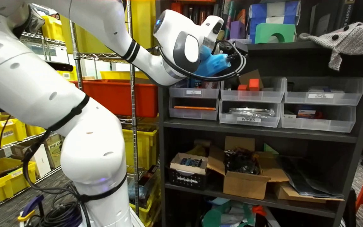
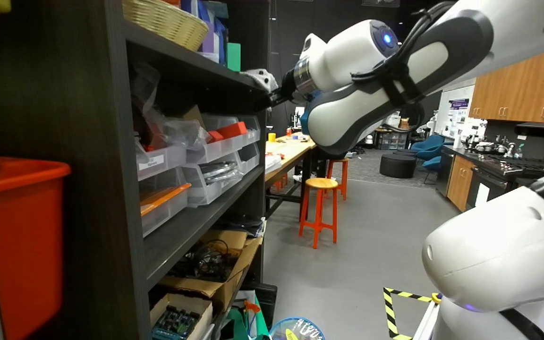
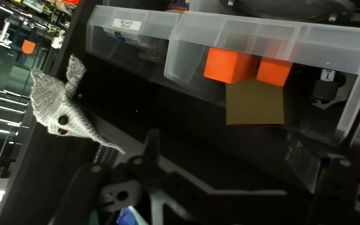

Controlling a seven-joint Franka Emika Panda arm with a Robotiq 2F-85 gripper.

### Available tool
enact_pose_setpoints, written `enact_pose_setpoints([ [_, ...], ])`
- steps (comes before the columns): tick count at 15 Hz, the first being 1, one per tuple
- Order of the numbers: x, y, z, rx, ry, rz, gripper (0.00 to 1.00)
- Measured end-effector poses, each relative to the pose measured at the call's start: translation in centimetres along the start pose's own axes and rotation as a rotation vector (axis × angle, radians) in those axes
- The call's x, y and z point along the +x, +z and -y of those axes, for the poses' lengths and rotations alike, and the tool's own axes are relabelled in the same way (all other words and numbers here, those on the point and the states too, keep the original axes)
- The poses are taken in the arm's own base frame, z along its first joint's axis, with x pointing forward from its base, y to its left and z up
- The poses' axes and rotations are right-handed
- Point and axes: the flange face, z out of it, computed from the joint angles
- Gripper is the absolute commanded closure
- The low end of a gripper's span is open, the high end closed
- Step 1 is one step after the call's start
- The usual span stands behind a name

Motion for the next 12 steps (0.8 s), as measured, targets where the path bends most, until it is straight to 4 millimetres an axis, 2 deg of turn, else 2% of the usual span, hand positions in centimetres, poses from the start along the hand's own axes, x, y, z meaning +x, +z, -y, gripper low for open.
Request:
enact_pose_setpoints([
  [4, -0.5, 1.4, 0.7, 0.040, -0.039, 0.013, 0.00],
  [12, -0.3, 1.9, 1.7, 0.063, -0.094, -0.017, 0.00],
])
